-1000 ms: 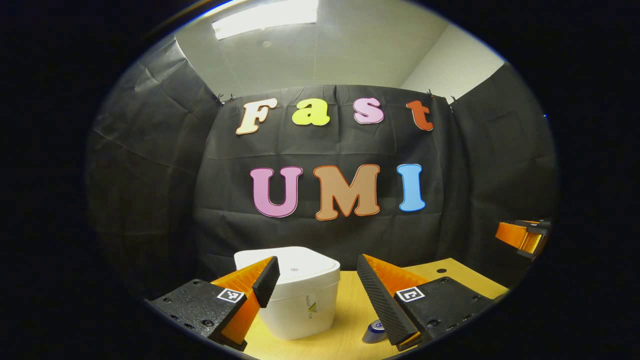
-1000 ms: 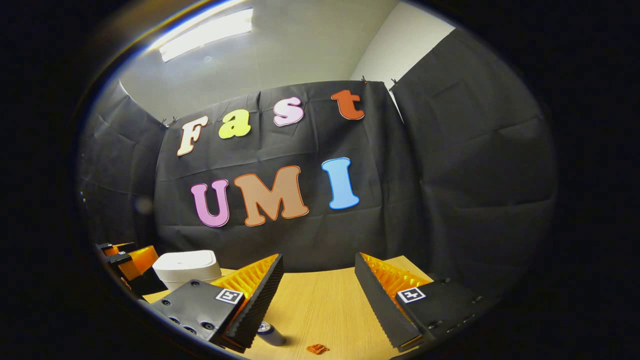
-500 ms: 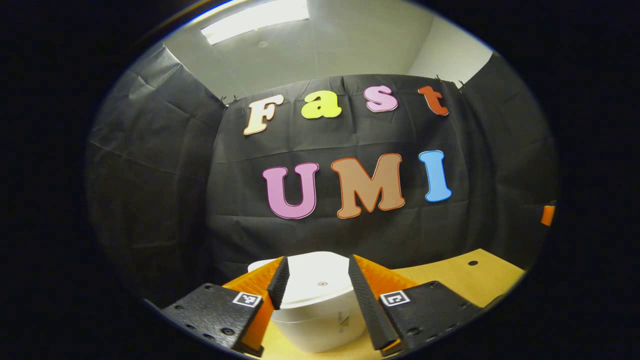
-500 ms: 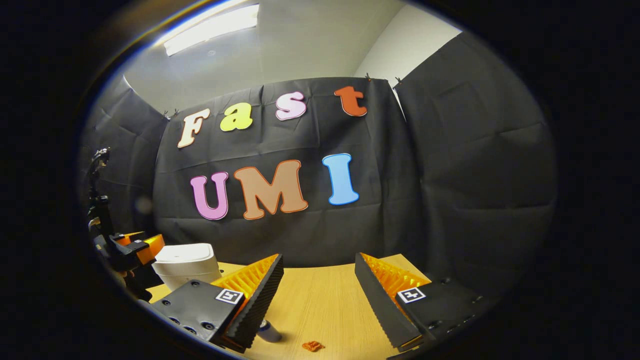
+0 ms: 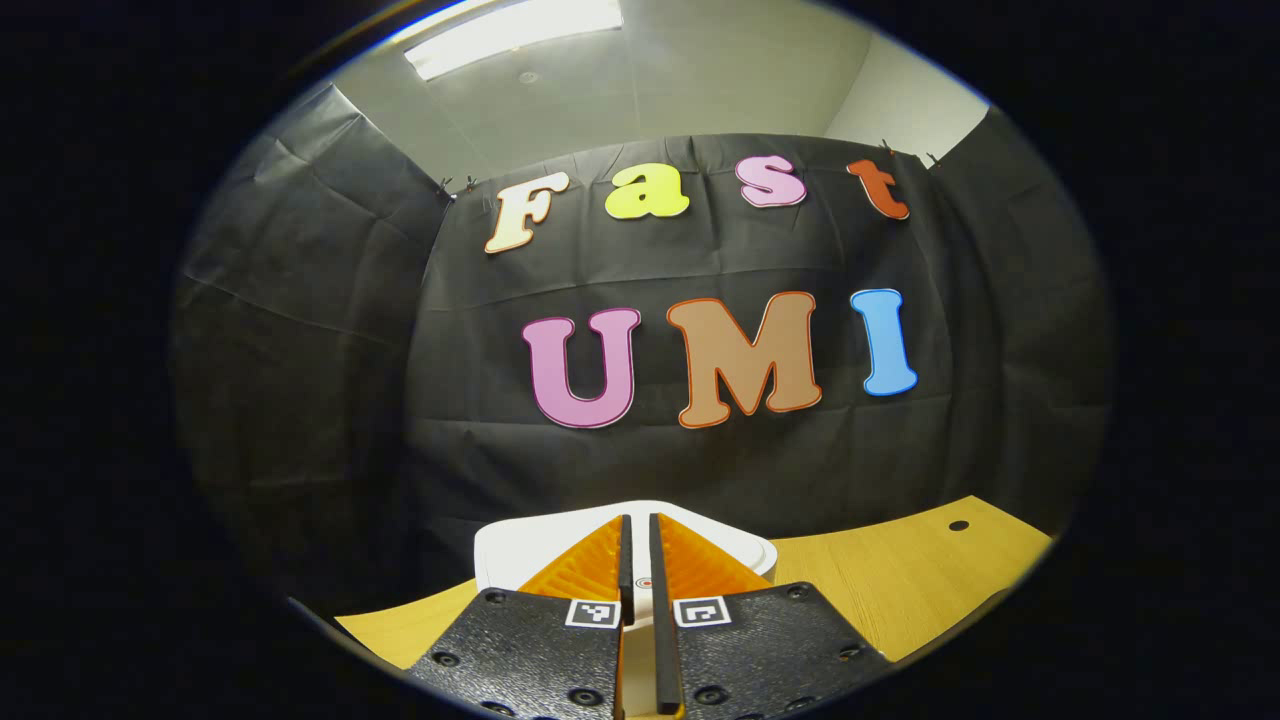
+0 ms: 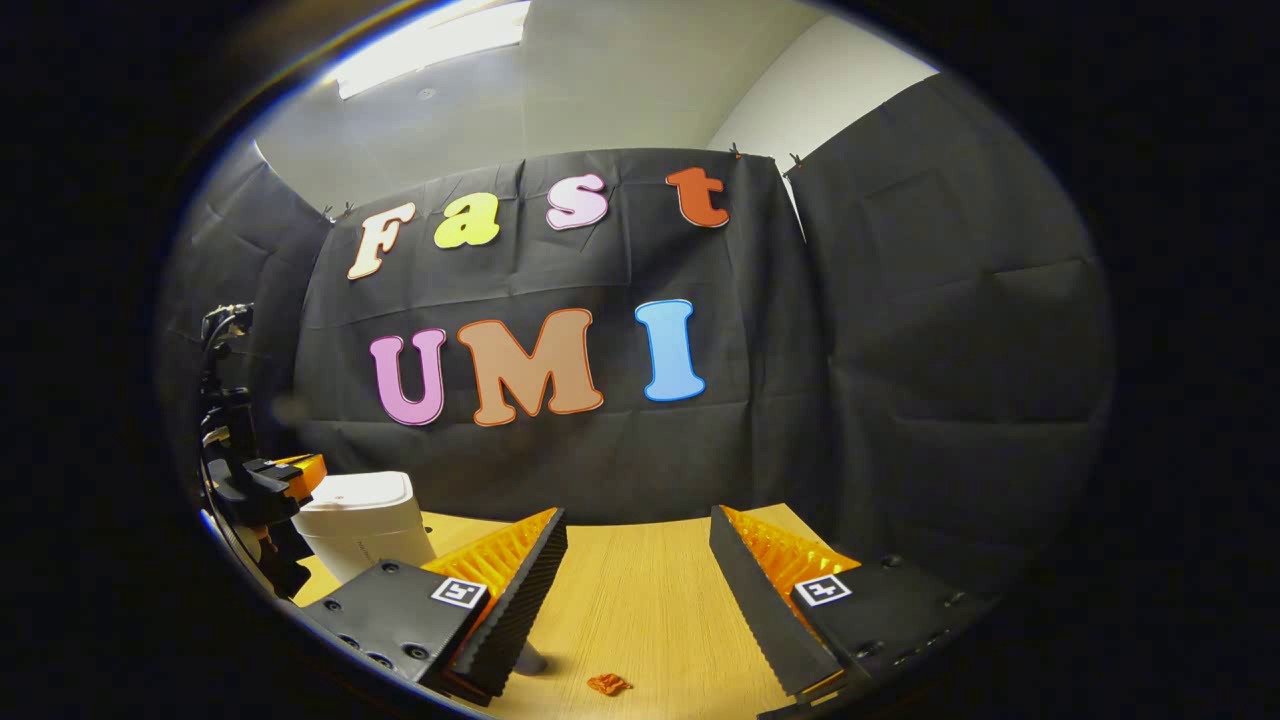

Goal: Press the lid of the desktop garbage bin to open it, pick up the crumpled paper on the desktop and throw it into the bin, then pick up the pop can on the desktop and drop it into the bin, and finally close the garbage bin lid.

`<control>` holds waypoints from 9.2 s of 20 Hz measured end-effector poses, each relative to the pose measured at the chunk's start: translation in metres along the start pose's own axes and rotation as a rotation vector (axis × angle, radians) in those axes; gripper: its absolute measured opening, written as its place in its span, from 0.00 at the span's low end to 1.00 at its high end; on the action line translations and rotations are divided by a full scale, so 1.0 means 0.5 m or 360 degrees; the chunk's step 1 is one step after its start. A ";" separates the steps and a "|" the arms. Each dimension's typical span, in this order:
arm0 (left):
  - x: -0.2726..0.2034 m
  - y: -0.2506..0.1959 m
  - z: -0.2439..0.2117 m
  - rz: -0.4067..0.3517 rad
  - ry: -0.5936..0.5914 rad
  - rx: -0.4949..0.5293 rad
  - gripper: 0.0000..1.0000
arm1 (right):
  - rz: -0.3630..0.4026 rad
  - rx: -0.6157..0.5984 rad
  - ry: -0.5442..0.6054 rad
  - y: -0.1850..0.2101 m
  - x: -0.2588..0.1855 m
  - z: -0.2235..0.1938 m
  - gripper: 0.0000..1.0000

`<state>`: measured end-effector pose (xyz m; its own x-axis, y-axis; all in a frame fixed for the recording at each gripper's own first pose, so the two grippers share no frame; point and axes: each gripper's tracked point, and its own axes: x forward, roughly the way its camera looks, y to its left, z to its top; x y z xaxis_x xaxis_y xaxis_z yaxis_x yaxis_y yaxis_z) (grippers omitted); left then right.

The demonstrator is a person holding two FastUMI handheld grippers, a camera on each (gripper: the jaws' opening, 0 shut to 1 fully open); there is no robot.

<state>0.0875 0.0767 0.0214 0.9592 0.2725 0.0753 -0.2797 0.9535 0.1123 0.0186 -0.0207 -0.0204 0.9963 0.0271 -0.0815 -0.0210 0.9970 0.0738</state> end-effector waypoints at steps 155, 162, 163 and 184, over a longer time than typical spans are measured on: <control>-0.165 -0.332 -0.284 -0.0783 0.0478 0.0123 0.78 | 0.0342 -0.0216 0.0282 -0.009 0.103 0.046 0.96; -0.129 -0.211 0.027 -0.0598 0.0107 0.0006 0.77 | 0.0430 -0.0245 0.0430 0.013 0.113 -0.089 0.96; -0.114 -0.184 0.052 -0.0549 0.0072 0.0007 0.77 | 0.0461 -0.0233 0.0452 0.027 0.112 -0.102 0.96; 0.097 0.095 0.009 -0.0004 0.0184 -0.0255 0.88 | 0.0266 -0.0008 0.0623 -0.110 0.055 -0.225 0.96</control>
<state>0.1206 0.1344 0.0347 0.9609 0.2740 -0.0403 -0.2758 0.9601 -0.0474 0.0380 -0.0668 -0.1383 0.8723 0.2126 -0.4403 -0.1809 0.9770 0.1132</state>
